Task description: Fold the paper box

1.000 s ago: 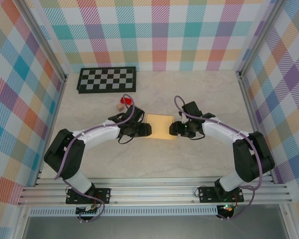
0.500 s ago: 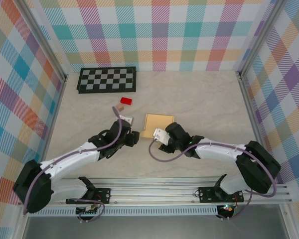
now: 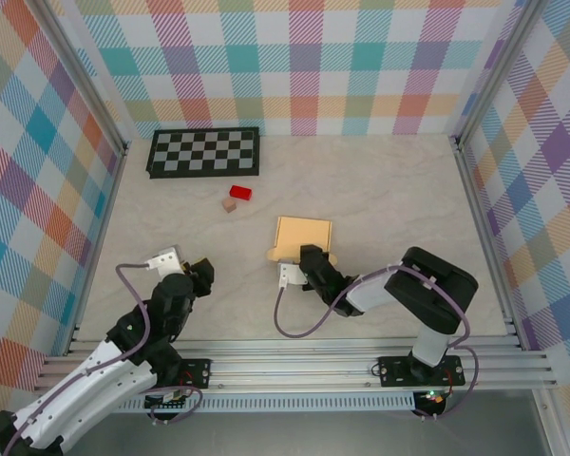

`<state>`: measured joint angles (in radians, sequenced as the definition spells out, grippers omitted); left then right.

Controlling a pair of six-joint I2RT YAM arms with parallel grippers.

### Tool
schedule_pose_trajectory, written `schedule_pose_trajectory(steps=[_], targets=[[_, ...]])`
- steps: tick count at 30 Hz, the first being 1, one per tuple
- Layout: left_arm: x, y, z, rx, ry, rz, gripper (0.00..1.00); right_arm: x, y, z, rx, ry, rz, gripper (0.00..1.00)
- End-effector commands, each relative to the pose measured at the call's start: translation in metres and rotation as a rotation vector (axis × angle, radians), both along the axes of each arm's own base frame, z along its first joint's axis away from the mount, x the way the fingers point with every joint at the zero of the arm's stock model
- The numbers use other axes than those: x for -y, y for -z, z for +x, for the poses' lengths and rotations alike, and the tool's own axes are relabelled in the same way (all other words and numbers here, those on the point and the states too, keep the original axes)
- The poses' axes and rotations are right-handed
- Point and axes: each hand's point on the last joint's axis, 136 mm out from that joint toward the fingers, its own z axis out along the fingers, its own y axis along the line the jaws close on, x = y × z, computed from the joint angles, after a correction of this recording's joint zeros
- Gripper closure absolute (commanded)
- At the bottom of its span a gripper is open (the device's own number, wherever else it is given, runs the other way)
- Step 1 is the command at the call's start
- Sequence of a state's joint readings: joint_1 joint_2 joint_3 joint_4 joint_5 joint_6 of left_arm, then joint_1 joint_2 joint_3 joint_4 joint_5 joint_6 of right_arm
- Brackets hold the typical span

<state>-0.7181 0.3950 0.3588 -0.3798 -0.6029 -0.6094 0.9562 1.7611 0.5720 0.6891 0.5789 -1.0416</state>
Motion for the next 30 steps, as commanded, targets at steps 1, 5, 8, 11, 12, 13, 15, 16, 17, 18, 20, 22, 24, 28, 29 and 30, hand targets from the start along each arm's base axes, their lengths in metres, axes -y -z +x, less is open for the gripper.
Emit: schedule_pose_trajectory(steps=[1, 5, 8, 11, 12, 13, 15, 16, 17, 18, 20, 22, 24, 28, 29, 30], targets=[[-0.018, 0.016, -0.007, -0.044, -0.071, 0.037, 0.49, -0.006, -0.018, 0.012, 0.122, 0.026, 0.0, 0.62], [-0.018, 0.018, -0.007, -0.05, -0.076, 0.032, 0.49, -0.006, -0.02, 0.014, 0.138, 0.047, -0.014, 0.76], [-0.018, 0.02, -0.007, -0.049, -0.082, 0.028, 0.49, -0.002, -0.023, 0.017, 0.148, 0.079, -0.024, 0.87], [-0.018, 0.02, -0.006, -0.046, -0.083, 0.024, 0.49, 0.0, -0.029, 0.015, 0.145, 0.083, -0.015, 0.94], [-0.017, 0.019, -0.005, -0.045, -0.081, 0.022, 0.49, 0.0, -0.032, 0.015, 0.143, 0.085, -0.01, 0.96], [-0.016, 0.018, -0.005, -0.043, -0.076, 0.019, 0.49, 0.001, -0.035, 0.015, 0.142, 0.085, -0.005, 0.98], [-0.014, 0.017, -0.004, -0.04, -0.071, 0.012, 0.5, 0.002, -0.043, 0.014, 0.144, 0.084, 0.007, 1.0], [-0.013, 0.015, -0.003, -0.038, -0.069, 0.008, 0.49, 0.002, -0.048, 0.013, 0.144, 0.082, 0.014, 1.0], [-0.013, 0.014, -0.003, -0.037, -0.069, 0.008, 0.5, 0.001, -0.053, 0.012, 0.144, 0.075, 0.018, 1.0], [-0.012, 0.012, -0.003, -0.035, -0.067, 0.004, 0.5, 0.001, -0.061, 0.012, 0.148, 0.073, 0.028, 1.0], [-0.01, 0.009, -0.002, -0.031, -0.061, -0.004, 0.49, -0.003, -0.074, 0.009, 0.147, 0.044, 0.055, 1.0], [-0.005, 0.006, 0.0, -0.026, -0.04, -0.016, 0.49, -0.004, -0.082, 0.004, 0.117, 0.011, 0.056, 1.0], [0.002, 0.004, 0.002, -0.027, -0.012, -0.026, 0.49, -0.007, -0.092, 0.0, 0.085, -0.01, 0.066, 1.0], [0.011, 0.007, 0.006, -0.05, 0.008, -0.03, 0.49, -0.008, -0.078, -0.006, 0.056, -0.05, 0.014, 1.0], [0.011, 0.008, 0.006, -0.055, 0.009, -0.029, 0.49, -0.007, -0.07, -0.007, 0.047, -0.052, -0.006, 1.0], [0.011, 0.008, 0.006, -0.058, 0.007, -0.028, 0.5, -0.005, -0.06, -0.009, 0.036, -0.058, -0.031, 1.0]])
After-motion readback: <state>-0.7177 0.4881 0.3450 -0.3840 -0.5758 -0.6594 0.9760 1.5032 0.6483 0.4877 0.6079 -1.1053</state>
